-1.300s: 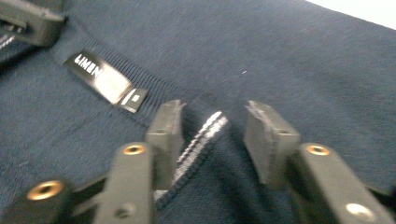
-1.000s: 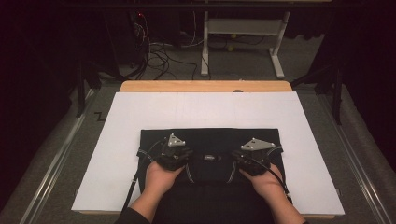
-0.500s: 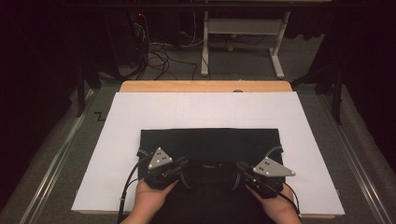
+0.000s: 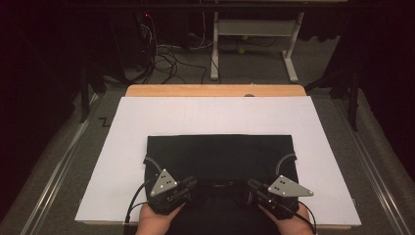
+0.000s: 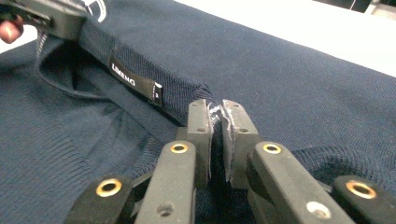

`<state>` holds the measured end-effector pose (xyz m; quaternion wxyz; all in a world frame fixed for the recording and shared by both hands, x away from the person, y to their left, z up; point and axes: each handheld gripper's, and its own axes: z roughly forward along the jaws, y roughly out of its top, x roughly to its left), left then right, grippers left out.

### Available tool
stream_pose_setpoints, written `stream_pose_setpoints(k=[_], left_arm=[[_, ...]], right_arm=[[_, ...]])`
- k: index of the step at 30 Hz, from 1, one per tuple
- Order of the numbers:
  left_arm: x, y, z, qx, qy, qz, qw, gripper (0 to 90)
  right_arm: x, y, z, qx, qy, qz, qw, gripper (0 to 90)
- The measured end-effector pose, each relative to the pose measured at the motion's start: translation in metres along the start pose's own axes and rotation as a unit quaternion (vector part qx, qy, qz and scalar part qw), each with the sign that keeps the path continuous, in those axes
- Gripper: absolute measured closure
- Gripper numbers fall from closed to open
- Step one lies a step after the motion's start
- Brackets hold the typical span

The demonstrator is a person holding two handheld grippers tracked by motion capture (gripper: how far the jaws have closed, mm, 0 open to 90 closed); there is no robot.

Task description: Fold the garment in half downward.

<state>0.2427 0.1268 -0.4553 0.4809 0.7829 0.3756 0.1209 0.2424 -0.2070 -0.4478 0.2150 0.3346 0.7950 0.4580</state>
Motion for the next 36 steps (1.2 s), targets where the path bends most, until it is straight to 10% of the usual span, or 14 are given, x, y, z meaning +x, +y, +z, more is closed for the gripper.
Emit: stream_pose_setpoints(k=[36], left_arm=[[-0.047,-0.029,-0.046,-0.005,-0.059,0.012,0.9982,63.6]], right_arm=[[0.036,-0.022,-0.062,-0.024,0.046,-0.012,0.9986,74.6]])
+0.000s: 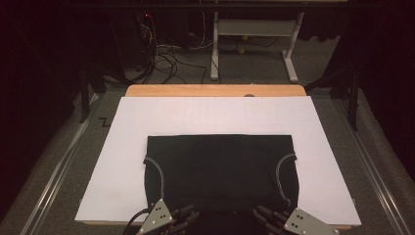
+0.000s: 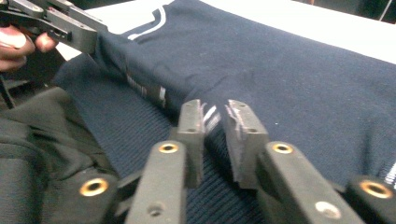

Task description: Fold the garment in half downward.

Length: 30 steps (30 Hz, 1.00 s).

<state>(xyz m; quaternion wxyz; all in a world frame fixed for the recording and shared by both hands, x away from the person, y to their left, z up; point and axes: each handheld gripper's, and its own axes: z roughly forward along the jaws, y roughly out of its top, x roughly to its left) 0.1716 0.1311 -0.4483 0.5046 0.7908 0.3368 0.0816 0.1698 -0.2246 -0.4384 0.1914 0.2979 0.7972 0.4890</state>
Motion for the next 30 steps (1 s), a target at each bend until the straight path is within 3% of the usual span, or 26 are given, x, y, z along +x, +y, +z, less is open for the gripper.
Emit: stream_pose_setpoints(k=[8,18,23,30], left_arm=[[0.008,-0.001,0.000,-0.003,0.018,-0.007,0.9998,54.5],[0.033,-0.004,0.007,0.014,0.029,-0.019,0.9993,43.2],[0.046,0.001,0.004,0.008,0.073,0.006,0.9973,37.0],[0.071,0.003,-0.006,0.002,0.094,-0.003,0.9955,25.8]], right_arm=[[-0.003,0.000,0.001,-0.002,-0.006,0.005,1.0000,67.0],[-0.015,-0.005,0.012,0.005,-0.022,0.025,0.9994,53.5],[-0.023,-0.006,0.014,-0.002,-0.042,0.032,0.9986,42.5],[-0.042,-0.007,0.013,-0.022,-0.072,0.051,0.9958,29.9]])
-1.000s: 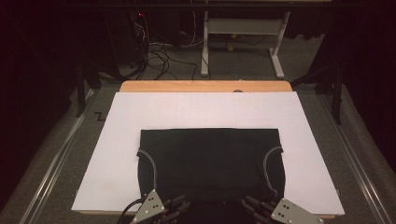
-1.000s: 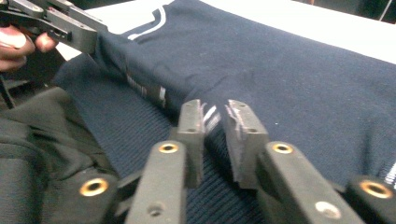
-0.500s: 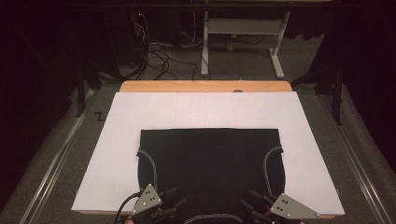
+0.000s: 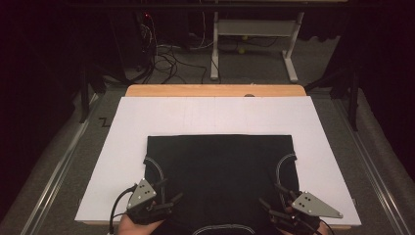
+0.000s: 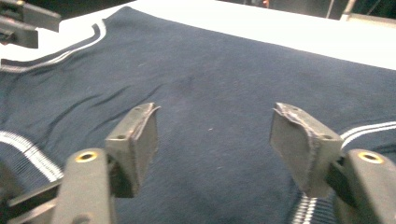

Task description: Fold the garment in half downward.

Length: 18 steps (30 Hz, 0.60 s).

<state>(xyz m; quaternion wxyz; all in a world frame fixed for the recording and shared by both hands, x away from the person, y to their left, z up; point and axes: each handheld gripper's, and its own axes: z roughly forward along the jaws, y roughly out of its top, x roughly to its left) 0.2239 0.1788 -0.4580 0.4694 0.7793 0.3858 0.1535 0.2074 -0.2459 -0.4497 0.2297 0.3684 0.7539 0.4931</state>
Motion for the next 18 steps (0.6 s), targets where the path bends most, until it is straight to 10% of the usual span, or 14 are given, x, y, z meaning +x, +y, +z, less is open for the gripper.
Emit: stream_pose_setpoints(k=[18], left_arm=[[0.068,-0.003,-0.019,-0.024,0.046,-0.066,0.9965,3.1]], right_arm=[[-0.046,-0.004,0.002,0.004,-0.062,0.031,0.9976,9.7]])
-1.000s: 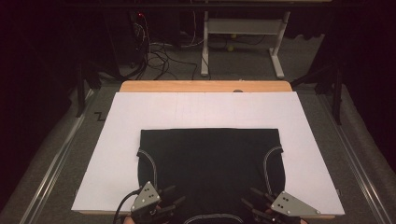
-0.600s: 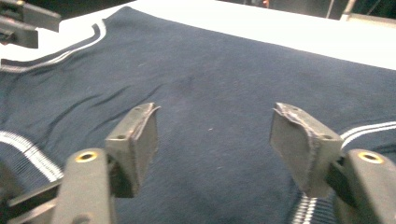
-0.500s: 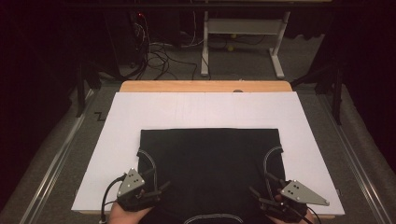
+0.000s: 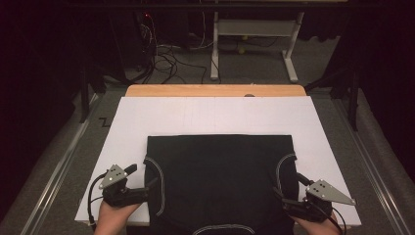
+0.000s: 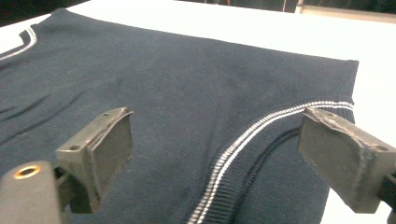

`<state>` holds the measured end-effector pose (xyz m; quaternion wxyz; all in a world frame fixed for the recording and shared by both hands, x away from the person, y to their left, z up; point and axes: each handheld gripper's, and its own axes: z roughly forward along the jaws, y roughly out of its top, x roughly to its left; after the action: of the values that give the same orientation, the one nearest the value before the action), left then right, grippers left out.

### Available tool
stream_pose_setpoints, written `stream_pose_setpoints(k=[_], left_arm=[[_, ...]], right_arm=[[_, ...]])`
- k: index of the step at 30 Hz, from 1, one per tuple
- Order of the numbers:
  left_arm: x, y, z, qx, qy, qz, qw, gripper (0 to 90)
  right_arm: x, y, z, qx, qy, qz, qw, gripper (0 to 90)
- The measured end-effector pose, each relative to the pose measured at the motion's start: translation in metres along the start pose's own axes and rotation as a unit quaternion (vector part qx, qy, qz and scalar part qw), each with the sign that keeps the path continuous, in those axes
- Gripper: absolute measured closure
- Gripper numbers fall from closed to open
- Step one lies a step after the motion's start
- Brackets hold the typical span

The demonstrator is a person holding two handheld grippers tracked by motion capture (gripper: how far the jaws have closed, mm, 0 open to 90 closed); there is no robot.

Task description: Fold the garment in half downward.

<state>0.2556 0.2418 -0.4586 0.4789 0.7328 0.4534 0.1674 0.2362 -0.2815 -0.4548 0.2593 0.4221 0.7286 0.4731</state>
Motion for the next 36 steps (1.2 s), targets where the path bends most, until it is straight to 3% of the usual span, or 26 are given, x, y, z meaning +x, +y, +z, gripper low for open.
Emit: stream_pose_setpoints(k=[5,11,15,20,25,30,36], left_arm=[[0.004,0.001,0.002,0.008,-0.002,-0.004,1.0000,0.0],[0.007,0.003,0.001,0.006,0.005,0.003,1.0000,0.0],[0.015,0.006,-0.001,0.001,0.010,-0.001,0.9999,0.0],[0.027,0.020,-0.003,-0.006,0.021,0.001,0.9998,0.0],[0.037,0.032,-0.001,-0.009,0.014,0.002,0.9999,0.0],[0.047,0.045,0.001,-0.016,0.011,0.006,0.9998,0.0],[0.048,0.060,0.000,-0.026,0.008,0.013,0.9996,0.0]], right_arm=[[-0.005,0.002,0.005,0.002,-0.010,0.004,0.9999,0.5],[-0.008,0.008,0.006,-0.012,-0.015,0.012,0.9997,0.0],[-0.003,0.019,0.010,-0.027,-0.010,0.007,0.9996,0.0],[0.015,0.034,0.019,-0.035,0.020,0.001,0.9992,0.1],[0.037,0.048,0.031,-0.041,0.050,-0.006,0.9979,0.1],[0.060,0.055,0.046,-0.034,0.075,-0.015,0.9965,0.1],[0.086,0.058,0.069,-0.018,0.093,-0.029,0.9951,0.1]])
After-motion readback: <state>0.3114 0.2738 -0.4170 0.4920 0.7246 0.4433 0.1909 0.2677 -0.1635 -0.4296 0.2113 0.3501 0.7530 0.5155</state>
